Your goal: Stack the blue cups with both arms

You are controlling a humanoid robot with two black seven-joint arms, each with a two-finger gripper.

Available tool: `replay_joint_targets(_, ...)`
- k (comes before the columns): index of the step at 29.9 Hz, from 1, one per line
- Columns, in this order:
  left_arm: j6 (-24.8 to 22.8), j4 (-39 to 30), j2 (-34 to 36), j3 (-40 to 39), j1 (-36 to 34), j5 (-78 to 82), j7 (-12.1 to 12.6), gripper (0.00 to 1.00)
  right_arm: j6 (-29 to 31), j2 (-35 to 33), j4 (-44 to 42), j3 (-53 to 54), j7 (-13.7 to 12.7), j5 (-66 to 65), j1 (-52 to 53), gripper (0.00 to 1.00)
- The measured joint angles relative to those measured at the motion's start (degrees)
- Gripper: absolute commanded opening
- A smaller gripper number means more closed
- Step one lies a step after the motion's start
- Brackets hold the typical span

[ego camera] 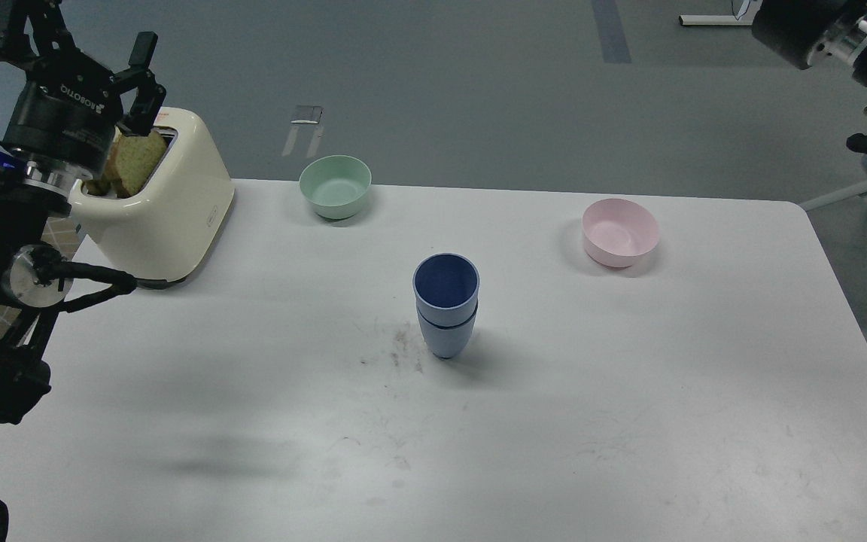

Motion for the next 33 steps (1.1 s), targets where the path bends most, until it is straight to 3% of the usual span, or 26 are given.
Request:
replay_joint_targets(7, -0.23, 0.18, -0.85, -0.46, -0.08, -0.39, -0.33, 0.98, -0.01, -4.92, -8.96, 1.80, 0.01, 30.23, -4.04, 1.00)
replay_joint_targets(13, -0.58, 0.53, -1.42, -1.58, -0.04, -3.06, -0.08, 0.98, -0.01, -7.06, -11.26, 1.84, 0.12, 51.52, -10.86, 1.00)
replay_joint_targets(24, -0.78, 2.10, -1.61, -3.52, -0.02, -11.08, 4.71, 0.98, 0.01, -7.16, -10.19, 6.27, 0.30, 58.80, -16.03, 1.00)
replay_joint_targets(33, -1.44, 1.59, -1.15, -3.57, 0.00, -6.44, 2.72, 0.98, 0.01, -6.35, -10.12, 7.35, 0.39, 59.04, -16.31, 1.00)
